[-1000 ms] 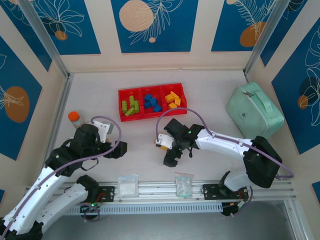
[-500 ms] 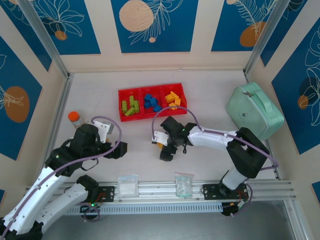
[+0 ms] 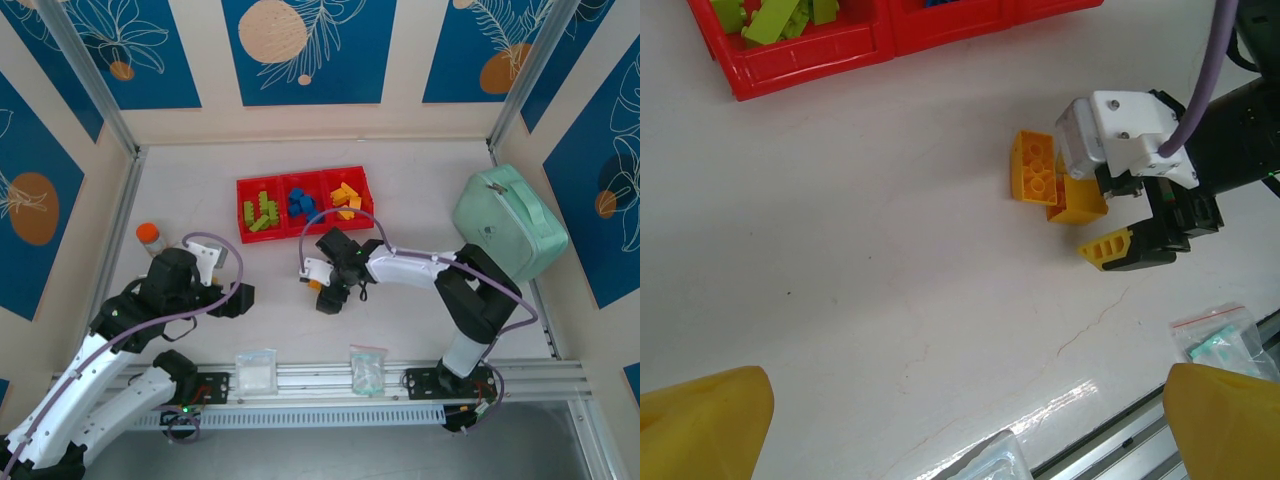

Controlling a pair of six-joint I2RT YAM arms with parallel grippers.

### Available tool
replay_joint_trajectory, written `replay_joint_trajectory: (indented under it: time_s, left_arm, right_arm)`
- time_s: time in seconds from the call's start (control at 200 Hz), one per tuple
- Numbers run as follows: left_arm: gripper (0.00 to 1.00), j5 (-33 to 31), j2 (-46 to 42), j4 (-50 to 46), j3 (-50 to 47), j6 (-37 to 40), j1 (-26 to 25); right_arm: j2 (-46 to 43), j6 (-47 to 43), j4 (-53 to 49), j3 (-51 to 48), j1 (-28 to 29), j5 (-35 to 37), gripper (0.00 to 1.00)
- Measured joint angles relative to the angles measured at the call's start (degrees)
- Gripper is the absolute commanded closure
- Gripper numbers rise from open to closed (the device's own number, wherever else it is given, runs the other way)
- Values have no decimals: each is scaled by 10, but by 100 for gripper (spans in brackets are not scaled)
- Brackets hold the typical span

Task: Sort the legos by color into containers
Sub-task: Pick up the lego from the bottom-center of the table, then place the lego in the container.

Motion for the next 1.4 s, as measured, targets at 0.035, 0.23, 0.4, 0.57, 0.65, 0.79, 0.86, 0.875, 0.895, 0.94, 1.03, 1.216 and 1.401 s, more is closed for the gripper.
replay_joint_trajectory:
  time_s: [0.035, 0.23, 0.4, 0.57, 0.65, 0.79, 0.86, 0.875, 0.895, 0.94, 1.03, 1.216, 1.401]
  left_arm:
    - [1, 0, 0, 0, 0, 0, 0]
    - [1, 0, 0, 0, 0, 0, 0]
    - [1, 0, 0, 0, 0, 0, 0]
    - [1, 0, -3, 0, 0, 0, 0]
    - [1, -1, -6, 0, 0, 0, 0]
    - [1, -3, -6, 0, 0, 0, 0]
    - [1, -5, -10, 0, 0, 0, 0]
    - [1, -5, -10, 0, 0, 0, 0]
    - [1, -5, -10, 0, 0, 0, 0]
    - [1, -5, -13, 0, 0, 0, 0]
    - [1, -5, -14, 0, 0, 0, 0]
    - [1, -5, -14, 0, 0, 0, 0]
    - [1, -5, -14, 0, 0, 0, 0]
  right_arm:
    - [6, -2, -2, 3, 0, 1, 31]
    - [42, -7, -18, 30, 4, 24, 46]
    - [50, -7, -26, 42, 8, 46, 62]
    - [50, -7, -32, 46, 11, 52, 82]
    - [49, -9, -33, 47, 11, 52, 88]
    - [27, 3, -46, 45, 1, 43, 93]
    - [-2, 15, -46, 43, -14, 32, 98]
    - [-10, 19, -45, 43, -19, 28, 98]
    - [-19, 22, -44, 43, -24, 25, 99]
    - [-44, 34, -40, 43, -40, 17, 100]
    - [-90, 60, -24, 43, -71, 2, 100]
    - [-122, 157, -1, 79, -162, -35, 100]
    - [-26, 281, -45, 253, -265, -79, 100]
